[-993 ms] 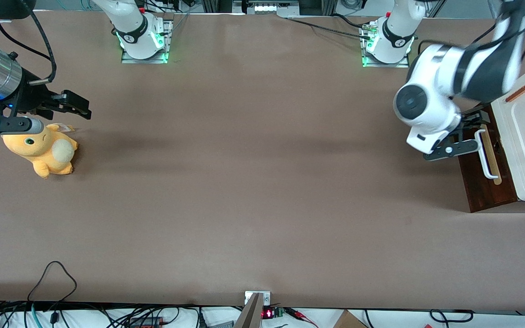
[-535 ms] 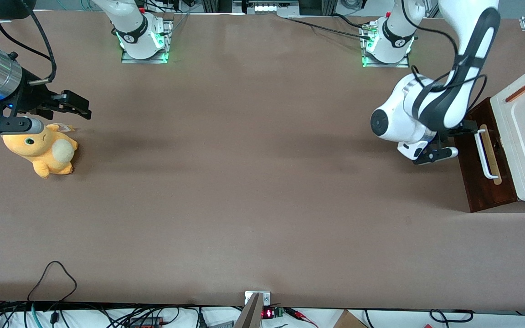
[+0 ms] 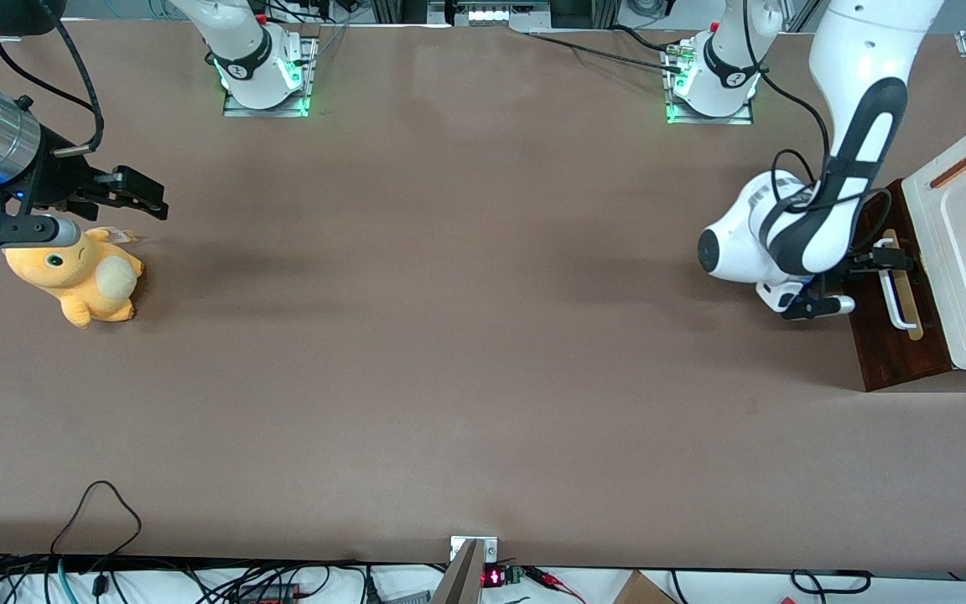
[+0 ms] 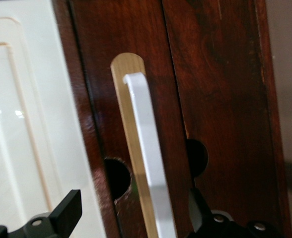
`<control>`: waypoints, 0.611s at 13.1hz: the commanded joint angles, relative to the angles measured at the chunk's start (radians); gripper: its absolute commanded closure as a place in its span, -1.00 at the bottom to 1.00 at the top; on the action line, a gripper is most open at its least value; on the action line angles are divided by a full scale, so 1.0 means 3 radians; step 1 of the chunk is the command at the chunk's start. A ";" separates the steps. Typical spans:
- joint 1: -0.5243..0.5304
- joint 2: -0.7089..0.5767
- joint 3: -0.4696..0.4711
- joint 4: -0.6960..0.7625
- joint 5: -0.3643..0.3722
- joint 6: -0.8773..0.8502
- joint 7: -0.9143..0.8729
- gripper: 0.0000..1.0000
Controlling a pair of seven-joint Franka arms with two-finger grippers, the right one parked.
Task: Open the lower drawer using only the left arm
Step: 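Move the open left gripper down to the white drawer handle, then close the left gripper around the white bar handle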
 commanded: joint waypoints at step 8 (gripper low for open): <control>-0.0035 0.0103 0.0076 0.0049 0.0093 0.0078 -0.0020 -0.34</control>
